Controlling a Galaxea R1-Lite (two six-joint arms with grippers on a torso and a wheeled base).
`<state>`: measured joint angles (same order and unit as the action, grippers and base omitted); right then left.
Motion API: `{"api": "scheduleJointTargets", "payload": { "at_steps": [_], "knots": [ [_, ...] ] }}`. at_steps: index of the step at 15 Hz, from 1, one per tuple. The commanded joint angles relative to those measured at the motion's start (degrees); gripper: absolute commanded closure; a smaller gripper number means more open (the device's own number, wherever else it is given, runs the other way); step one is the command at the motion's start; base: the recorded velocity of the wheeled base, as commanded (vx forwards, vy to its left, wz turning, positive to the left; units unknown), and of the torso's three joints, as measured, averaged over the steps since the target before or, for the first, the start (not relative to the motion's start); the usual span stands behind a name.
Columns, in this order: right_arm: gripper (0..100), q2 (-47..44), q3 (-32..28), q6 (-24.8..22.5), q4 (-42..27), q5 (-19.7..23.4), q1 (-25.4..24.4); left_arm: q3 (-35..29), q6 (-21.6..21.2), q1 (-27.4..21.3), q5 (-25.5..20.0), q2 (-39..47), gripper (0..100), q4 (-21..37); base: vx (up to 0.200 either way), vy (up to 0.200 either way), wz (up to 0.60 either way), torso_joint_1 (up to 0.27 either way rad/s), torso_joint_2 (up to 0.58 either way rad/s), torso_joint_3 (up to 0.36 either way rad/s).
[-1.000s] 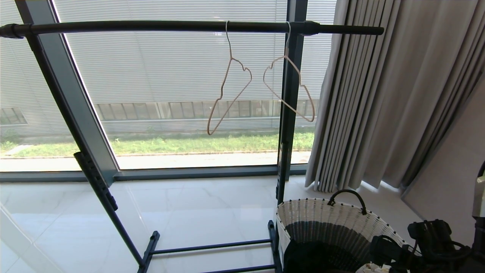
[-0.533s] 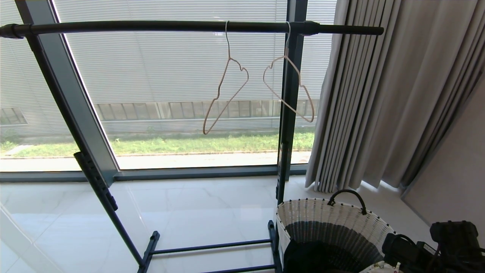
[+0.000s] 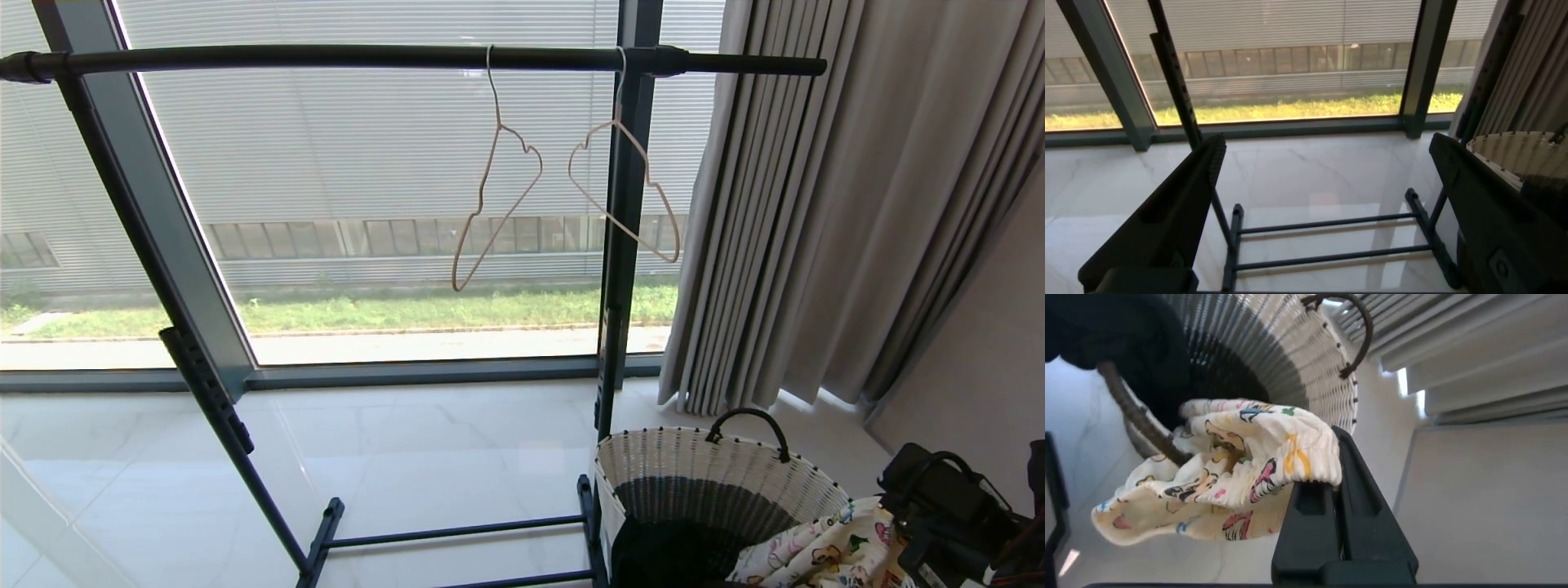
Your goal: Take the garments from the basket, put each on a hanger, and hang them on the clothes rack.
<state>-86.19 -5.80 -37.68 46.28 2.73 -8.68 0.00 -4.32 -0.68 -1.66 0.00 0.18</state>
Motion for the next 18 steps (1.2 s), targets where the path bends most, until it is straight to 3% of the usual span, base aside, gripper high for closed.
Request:
{"api": "scheduleJointTargets", "payload": {
  "at_steps": [1,4,6,8,11,14,16,18],
  "knots": [
    [100,14.64,-11.07,1.12,-18.50,-0.01,0.07,0.00,0.01,-0.02,-0.01,0.00,0,-0.01,0.000,0.000,0.00,0.000,0.00,0.000],
    [100,27.12,-25.84,2.00,-51.55,-0.27,0.07,0.00,0.01,-0.02,-0.01,0.00,0,-0.01,0.000,0.000,0.00,0.000,0.00,0.000],
    [100,31.96,-31.20,2.00,-64.73,-0.62,0.07,0.00,0.01,-0.02,-0.01,0.00,0,-0.01,0.000,0.000,0.00,0.000,0.00,0.000],
    [100,36.71,-35.86,1.82,-77.39,-3.70,-0.02,0.00,0.01,0.07,-0.01,0.00,0,-0.01,0.000,0.000,0.00,0.000,0.00,0.000],
    [100,38.99,-36.91,-0.02,-78.53,-8.27,-0.11,0.00,0.18,-0.02,-0.01,0.00,0,0.08,0.000,0.000,0.00,0.000,0.00,0.000],
    [100,38.64,-37.00,-5.03,-78.44,-8.44,-0.20,0.00,1.33,-0.02,0.08,0.00,0,0.17,0.000,0.000,0.00,0.000,0.00,0.000],
    [100,38.29,-37.00,-8.20,-78.44,-8.36,-0.46,0.00,1.06,-0.02,-0.01,0.09,0,0.17,-0.200,0.000,0.00,0.005,0.00,0.002],
    [100,38.02,-37.00,-8.46,-78.44,-8.36,-1.43,0.00,1.15,-0.02,-0.01,0.09,0,0.17,-0.200,0.000,0.00,-0.002,0.00,0.000]
  ]
}}
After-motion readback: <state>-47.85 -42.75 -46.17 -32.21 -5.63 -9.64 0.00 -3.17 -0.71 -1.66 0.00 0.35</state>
